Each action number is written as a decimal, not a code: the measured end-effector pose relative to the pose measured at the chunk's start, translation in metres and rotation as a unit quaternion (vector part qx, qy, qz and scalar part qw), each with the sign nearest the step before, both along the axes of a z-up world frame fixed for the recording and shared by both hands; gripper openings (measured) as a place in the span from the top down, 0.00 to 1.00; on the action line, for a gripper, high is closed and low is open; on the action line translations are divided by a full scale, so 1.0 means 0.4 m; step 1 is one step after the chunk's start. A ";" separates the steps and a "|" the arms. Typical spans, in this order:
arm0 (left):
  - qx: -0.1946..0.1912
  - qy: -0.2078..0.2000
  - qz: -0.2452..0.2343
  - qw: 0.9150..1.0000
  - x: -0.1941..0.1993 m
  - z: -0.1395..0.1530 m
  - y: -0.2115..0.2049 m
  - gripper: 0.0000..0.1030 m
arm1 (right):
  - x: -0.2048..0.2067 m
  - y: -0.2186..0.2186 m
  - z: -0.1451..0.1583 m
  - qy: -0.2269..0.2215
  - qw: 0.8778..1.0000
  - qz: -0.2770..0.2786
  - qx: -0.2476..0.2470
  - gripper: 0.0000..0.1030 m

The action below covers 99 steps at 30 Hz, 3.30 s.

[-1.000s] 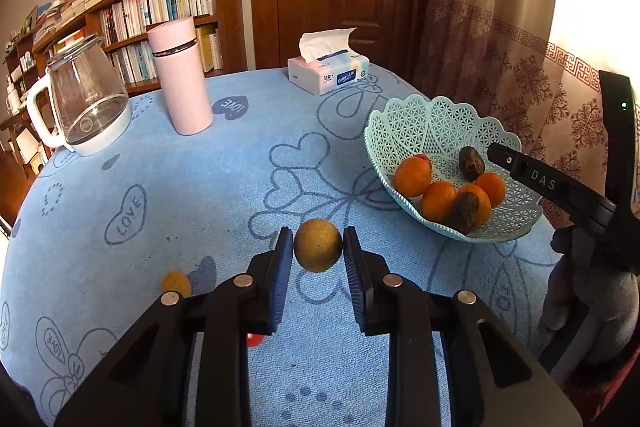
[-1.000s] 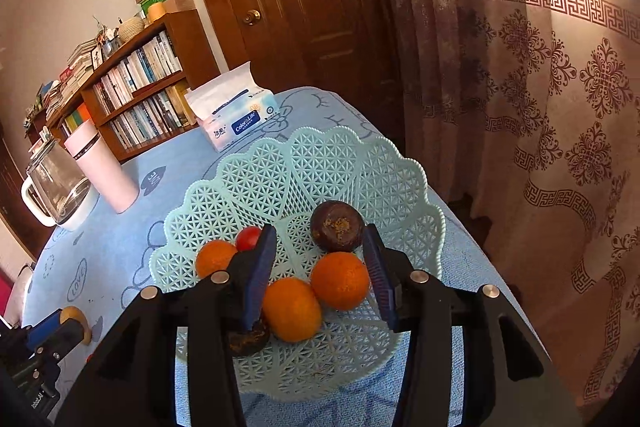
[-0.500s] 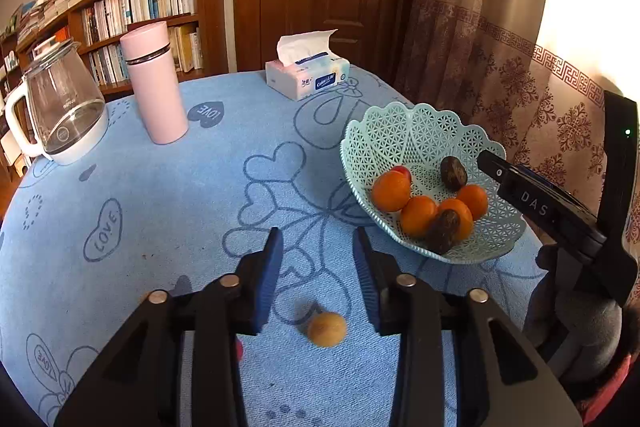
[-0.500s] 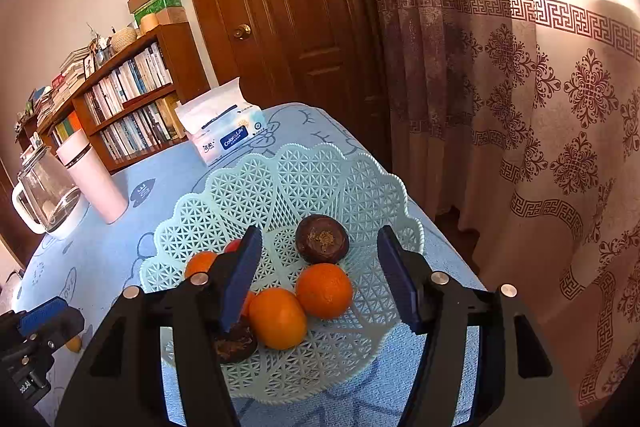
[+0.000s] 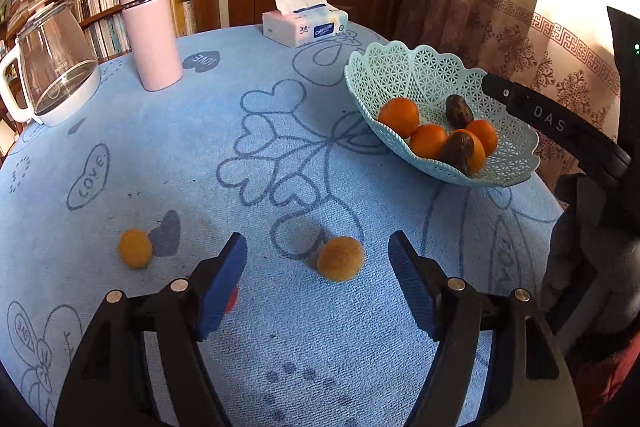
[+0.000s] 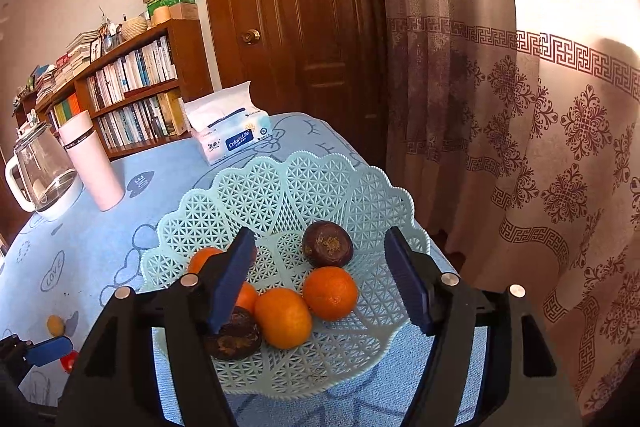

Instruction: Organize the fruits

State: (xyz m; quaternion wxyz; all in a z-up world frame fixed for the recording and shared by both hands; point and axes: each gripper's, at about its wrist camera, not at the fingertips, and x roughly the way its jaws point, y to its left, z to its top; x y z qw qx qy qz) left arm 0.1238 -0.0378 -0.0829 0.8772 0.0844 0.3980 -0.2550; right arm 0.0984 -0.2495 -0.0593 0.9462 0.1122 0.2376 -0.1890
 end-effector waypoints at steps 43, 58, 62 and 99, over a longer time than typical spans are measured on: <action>0.022 -0.068 -0.059 0.996 0.057 0.070 -0.195 0.73 | 0.000 -0.001 0.002 0.001 1.000 -0.006 -0.005 0.31; 0.008 -0.064 -0.073 0.995 0.082 0.051 -0.226 0.66 | 0.004 -0.011 -0.002 0.004 1.000 -0.012 0.004 0.31; 0.012 -0.083 -0.063 0.995 0.074 0.056 -0.222 0.42 | 0.004 -0.011 -0.002 0.004 1.000 -0.013 0.004 0.31; 0.075 -0.208 0.025 0.975 0.021 0.117 -0.154 0.16 | -0.003 -0.001 0.001 -0.012 1.000 0.006 0.010 0.31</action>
